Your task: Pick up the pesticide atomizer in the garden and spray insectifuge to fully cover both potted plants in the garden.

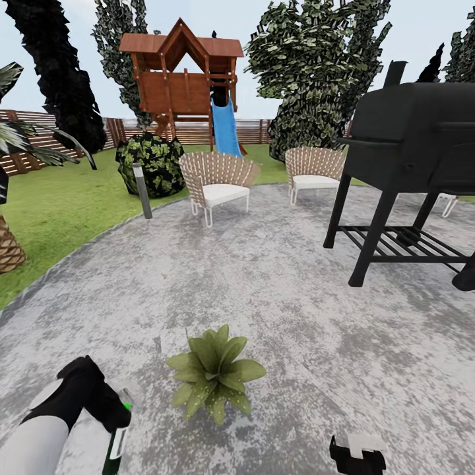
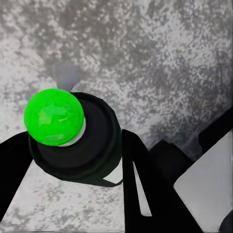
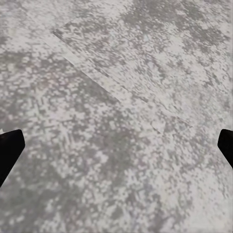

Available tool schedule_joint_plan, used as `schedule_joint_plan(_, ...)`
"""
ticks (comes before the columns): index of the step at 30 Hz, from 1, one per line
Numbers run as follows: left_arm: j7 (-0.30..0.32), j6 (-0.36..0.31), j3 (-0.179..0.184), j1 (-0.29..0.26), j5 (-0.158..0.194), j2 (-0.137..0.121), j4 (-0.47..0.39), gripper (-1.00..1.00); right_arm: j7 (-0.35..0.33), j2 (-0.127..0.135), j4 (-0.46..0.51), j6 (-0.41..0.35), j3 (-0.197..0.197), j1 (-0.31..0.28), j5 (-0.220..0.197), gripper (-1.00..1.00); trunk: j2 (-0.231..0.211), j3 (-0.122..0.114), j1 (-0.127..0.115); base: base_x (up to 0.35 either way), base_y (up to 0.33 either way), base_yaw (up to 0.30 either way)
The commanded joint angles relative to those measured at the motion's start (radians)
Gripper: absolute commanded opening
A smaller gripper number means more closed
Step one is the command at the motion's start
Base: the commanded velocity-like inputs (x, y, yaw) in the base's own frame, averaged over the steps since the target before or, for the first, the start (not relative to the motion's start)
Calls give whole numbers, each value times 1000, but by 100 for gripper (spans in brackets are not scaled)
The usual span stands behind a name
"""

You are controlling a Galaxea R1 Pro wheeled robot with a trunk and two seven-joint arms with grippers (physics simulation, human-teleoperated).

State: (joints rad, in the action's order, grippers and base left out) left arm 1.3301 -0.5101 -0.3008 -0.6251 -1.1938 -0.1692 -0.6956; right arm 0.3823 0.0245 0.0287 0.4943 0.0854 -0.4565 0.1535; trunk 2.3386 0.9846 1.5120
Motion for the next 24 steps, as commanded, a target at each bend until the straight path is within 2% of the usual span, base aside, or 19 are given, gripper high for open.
schedule_joint_plan(1,27,-11,-3,-16,-28,1,-1,-100,3,0,-1,3,8,-1,11,100,0,1,0,0,0,0)
schedule_joint_plan(4,157,-13,-3,-70,-141,7,-2,-100,3,-1,1,3,8,-1,9,100,0,1,0,20,0,0)
schedule_joint_plan(5,172,-13,-3,-74,-154,10,-2,-100,4,-2,1,3,8,-1,8,100,0,1,0,188,0,0)
schedule_joint_plan(7,186,-10,-3,-77,-166,16,-2,-100,4,-2,2,3,8,-1,8,100,0,1,0,275,46,-105)
schedule_joint_plan(12,190,-6,-1,-68,-169,19,-1,-100,4,-1,2,3,8,-1,8,100,0,1,0,265,90,-234)
schedule_joint_plan(14,190,-6,22,-66,-169,17,-1,-100,5,-1,2,3,8,-1,8,100,0,1,0,63,4,-63)
schedule_joint_plan(15,191,-9,71,-65,-169,16,-1,-100,5,-1,2,3,8,-1,8,100,0,1,0,16,1,-16)
schedule_joint_plan(16,191,-14,104,-64,-169,16,-1,-100,6,-2,2,3,8,-1,8,100,0,1,0,127,0,-3)
schedule_joint_plan(19,192,-16,110,-64,-168,16,0,-100,6,-2,2,3,8,-1,8,100,0,1,0,246,-36,-44)
schedule_joint_plan(24,192,-14,112,-64,-168,16,0,-100,6,-3,2,3,8,-1,8,100,0,-2,0,217,-234,-164)
